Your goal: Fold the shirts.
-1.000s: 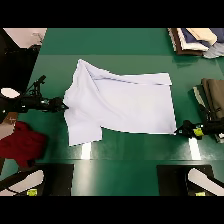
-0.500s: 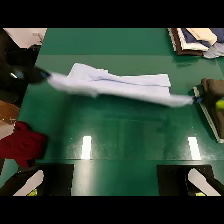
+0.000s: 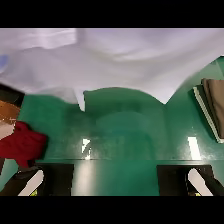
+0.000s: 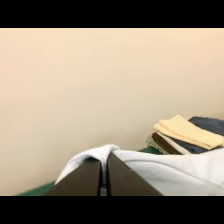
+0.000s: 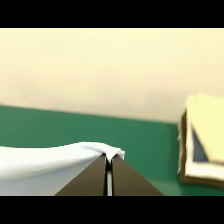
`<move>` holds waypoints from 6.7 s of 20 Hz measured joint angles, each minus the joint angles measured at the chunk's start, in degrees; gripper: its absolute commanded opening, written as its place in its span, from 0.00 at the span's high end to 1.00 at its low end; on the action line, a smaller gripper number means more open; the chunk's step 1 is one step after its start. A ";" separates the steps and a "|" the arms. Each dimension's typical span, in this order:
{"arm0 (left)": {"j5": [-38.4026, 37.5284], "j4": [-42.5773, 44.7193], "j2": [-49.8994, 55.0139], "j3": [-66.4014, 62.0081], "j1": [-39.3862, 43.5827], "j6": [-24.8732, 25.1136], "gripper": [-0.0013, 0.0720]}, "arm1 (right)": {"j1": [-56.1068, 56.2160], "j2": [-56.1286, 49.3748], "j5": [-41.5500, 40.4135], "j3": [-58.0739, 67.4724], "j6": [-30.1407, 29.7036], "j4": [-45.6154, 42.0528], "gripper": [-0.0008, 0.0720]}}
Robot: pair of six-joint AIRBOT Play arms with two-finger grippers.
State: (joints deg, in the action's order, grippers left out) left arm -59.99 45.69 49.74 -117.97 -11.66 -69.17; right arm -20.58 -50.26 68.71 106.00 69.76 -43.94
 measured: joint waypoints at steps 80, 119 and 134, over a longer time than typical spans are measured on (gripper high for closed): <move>-14.60 12.90 -2.32 95.91 -0.04 -15.72 0.25 | 17.11 -20.63 7.30 -39.47 6.01 -23.06 0.46; -12.87 -5.18 -2.80 93.46 0.00 -0.94 0.95 | -2.32 -24.59 9.11 -67.25 -4.46 -13.46 0.96; -24.55 -0.50 -2.86 84.30 0.02 -2.54 0.95 | -4.94 4.76 20.74 -66.97 -1.25 -23.15 0.97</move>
State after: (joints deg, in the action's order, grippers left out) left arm -84.53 45.19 46.87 -33.67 -11.64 -71.70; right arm -25.52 -45.50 89.45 39.03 68.51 -67.09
